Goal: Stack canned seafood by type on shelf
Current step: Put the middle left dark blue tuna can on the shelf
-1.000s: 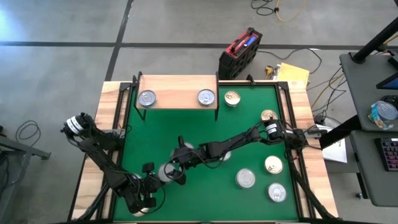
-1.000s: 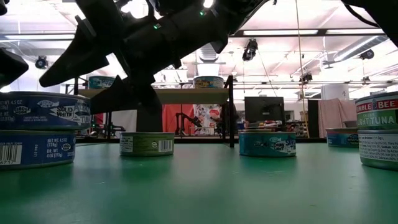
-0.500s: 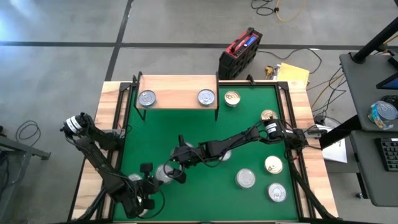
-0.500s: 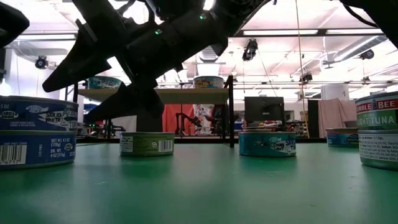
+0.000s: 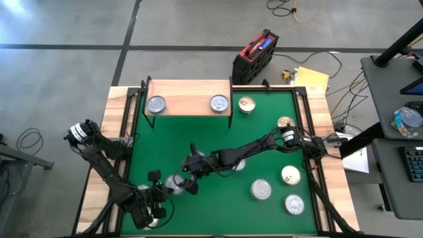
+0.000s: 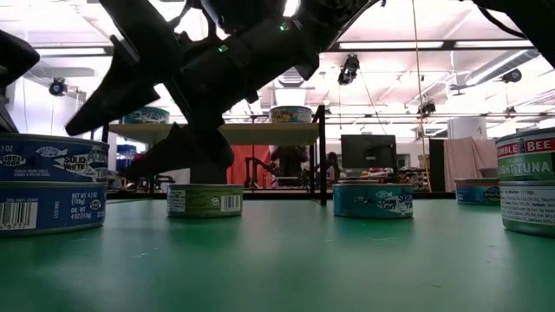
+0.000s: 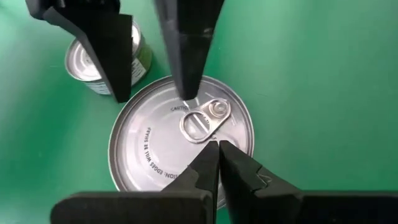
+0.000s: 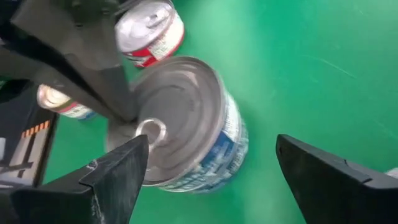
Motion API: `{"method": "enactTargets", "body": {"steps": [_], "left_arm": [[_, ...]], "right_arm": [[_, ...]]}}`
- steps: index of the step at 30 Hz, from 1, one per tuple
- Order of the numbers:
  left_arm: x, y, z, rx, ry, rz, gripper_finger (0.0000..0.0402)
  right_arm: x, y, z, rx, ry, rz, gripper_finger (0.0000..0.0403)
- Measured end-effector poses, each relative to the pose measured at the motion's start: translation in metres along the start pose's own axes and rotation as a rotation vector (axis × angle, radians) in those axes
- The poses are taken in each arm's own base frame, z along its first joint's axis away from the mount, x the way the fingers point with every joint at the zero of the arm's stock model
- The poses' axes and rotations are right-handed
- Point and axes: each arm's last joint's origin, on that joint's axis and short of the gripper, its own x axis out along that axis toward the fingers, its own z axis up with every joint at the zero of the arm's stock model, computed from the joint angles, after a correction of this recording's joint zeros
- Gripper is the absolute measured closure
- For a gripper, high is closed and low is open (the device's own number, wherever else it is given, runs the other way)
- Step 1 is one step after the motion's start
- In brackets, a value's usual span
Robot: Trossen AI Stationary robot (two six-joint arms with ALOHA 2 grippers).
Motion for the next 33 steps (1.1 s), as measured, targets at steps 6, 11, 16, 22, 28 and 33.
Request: {"method": "enactTargets", "body": {"steps": [6, 11, 16, 22, 28, 33], "left_arm": [[0.006, -0.002, -0.006, -0.064, -0.053, -0.051, 0.0401], [0.011, 0.000, -0.012, -0.091, -0.073, -0.074, 0.0401], [0.013, 0.001, -0.016, -0.082, -0.070, -0.068, 0.0401], [0.016, 0.000, -0.018, -0.060, -0.085, -0.048, 0.0401], [0.015, -0.002, -0.015, -0.001, -0.110, -0.039, 0.0401], [0.015, -0.002, -0.015, 0.002, -0.127, -0.027, 0.0401]], "right_arm": [[0.000, -0.003, 0.001, 0.033, 0.000, -0.008, 0.0049], [0.000, -0.004, 0.000, 0.044, 0.010, -0.012, 0.0050], [0.000, -0.003, 0.000, 0.045, 0.036, 0.032, 0.0051], [0.000, -0.002, 0.000, 0.024, 0.035, 0.051, 0.0077], [0.001, -0.003, -0.001, 0.023, 0.042, 0.047, 0.0153], [0.005, -0.004, -0.004, 0.019, 0.043, 0.052, 0.0230]]}}
